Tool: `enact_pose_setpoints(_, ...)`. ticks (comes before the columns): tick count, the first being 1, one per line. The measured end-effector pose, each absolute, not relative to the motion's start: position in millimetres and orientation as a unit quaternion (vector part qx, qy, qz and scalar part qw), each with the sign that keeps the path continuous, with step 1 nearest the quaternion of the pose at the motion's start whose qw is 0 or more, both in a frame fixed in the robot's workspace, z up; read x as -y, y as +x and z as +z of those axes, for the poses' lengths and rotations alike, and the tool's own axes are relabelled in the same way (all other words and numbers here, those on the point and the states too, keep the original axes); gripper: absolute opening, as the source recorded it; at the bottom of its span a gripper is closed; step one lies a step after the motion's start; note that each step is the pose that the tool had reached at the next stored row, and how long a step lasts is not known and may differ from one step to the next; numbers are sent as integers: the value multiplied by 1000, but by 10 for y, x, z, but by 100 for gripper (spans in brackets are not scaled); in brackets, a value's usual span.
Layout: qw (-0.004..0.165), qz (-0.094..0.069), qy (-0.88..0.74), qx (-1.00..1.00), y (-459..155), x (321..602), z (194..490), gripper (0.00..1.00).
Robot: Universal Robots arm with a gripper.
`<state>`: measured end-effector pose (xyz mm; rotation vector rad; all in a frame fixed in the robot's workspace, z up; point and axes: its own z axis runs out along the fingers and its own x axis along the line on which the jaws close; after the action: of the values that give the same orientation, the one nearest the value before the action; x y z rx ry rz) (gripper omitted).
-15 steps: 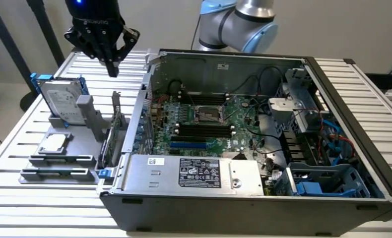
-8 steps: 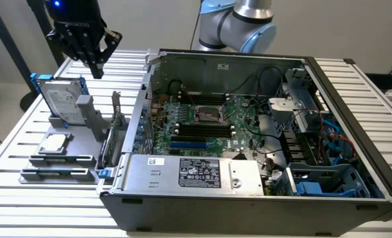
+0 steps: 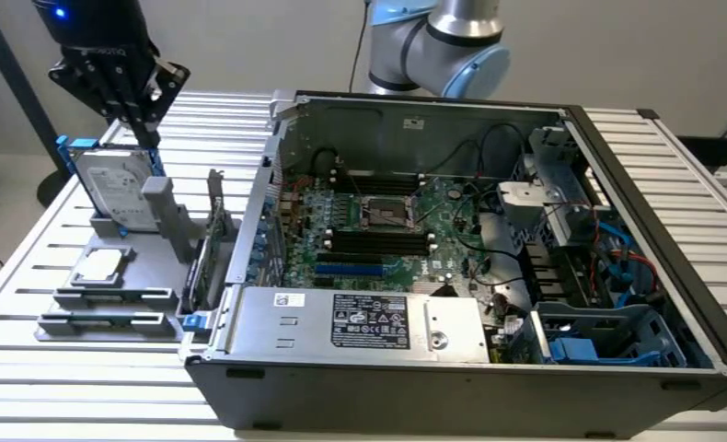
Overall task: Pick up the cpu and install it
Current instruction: 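Reach for the cpu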
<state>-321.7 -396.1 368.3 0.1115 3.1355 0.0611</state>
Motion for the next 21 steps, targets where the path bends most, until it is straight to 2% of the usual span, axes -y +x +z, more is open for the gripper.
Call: enact_pose_setpoints(21,-11,16,36,-999,-4162,3936,3531,11)
